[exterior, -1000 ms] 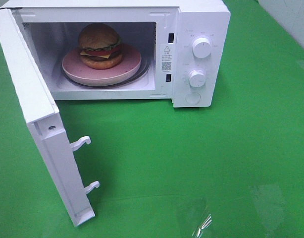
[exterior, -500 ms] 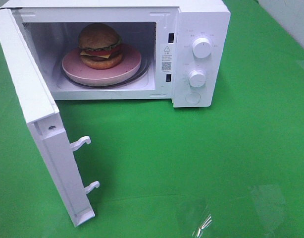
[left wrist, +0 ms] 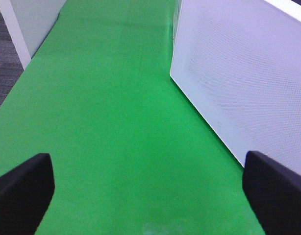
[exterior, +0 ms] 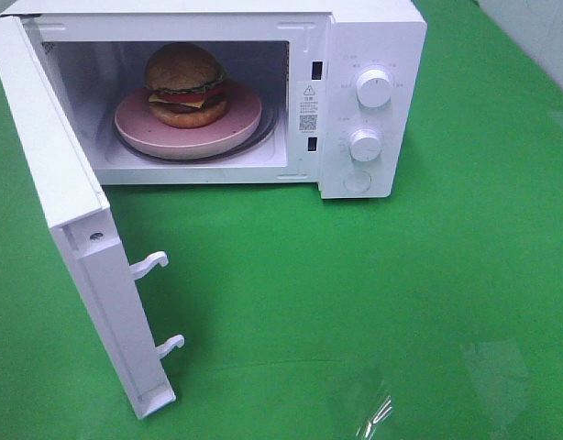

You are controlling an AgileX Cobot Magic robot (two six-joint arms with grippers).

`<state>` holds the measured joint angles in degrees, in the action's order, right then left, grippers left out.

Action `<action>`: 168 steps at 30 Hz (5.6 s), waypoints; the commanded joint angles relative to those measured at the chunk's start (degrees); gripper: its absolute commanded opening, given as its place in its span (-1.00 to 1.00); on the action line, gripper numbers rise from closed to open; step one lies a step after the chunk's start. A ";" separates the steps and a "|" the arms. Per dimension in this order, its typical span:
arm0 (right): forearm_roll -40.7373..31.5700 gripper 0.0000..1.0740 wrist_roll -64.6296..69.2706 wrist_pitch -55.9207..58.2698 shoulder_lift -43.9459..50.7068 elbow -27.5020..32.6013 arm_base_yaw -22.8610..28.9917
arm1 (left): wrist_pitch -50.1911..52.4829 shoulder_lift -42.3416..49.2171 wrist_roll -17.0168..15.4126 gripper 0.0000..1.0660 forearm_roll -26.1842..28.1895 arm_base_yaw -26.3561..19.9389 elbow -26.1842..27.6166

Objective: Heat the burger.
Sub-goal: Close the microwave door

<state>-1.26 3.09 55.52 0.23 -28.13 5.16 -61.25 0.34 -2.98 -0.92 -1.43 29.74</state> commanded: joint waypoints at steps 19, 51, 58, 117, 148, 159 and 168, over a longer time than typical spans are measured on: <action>0.00 0.41 0.11 -0.52 1.43 0.11 -0.34 | 0.06 0.17 -0.06 0.81 0.17 -0.11 -0.06; 0.00 0.41 0.06 -0.52 1.43 0.11 -0.34 | 42.74 -33.58 -0.40 -1.00 1.60 -0.11 -1.26; 0.00 0.41 0.06 -0.52 1.43 0.11 -0.34 | 67.27 -40.62 -0.40 -1.00 1.60 -0.11 -9.85; -0.11 0.41 -0.11 -0.52 1.43 0.11 -0.34 | 108.63 -88.69 -7.91 -1.00 -8.54 22.00 -6.93; -0.11 0.40 -0.11 -0.52 1.43 0.11 -0.34 | 99.87 -104.45 -5.16 -1.00 0.92 34.26 16.10; -0.11 0.40 -0.11 -0.52 1.43 0.11 -0.34 | 98.03 -109.43 -5.16 -1.00 1.32 34.84 25.84; -0.11 0.40 -0.11 -0.52 1.43 0.11 -0.34 | 97.80 -111.96 -4.98 -1.00 3.09 34.84 28.99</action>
<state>-1.26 3.09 55.52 0.23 -28.13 5.16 34.61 -110.75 -8.02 -2.23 34.21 56.67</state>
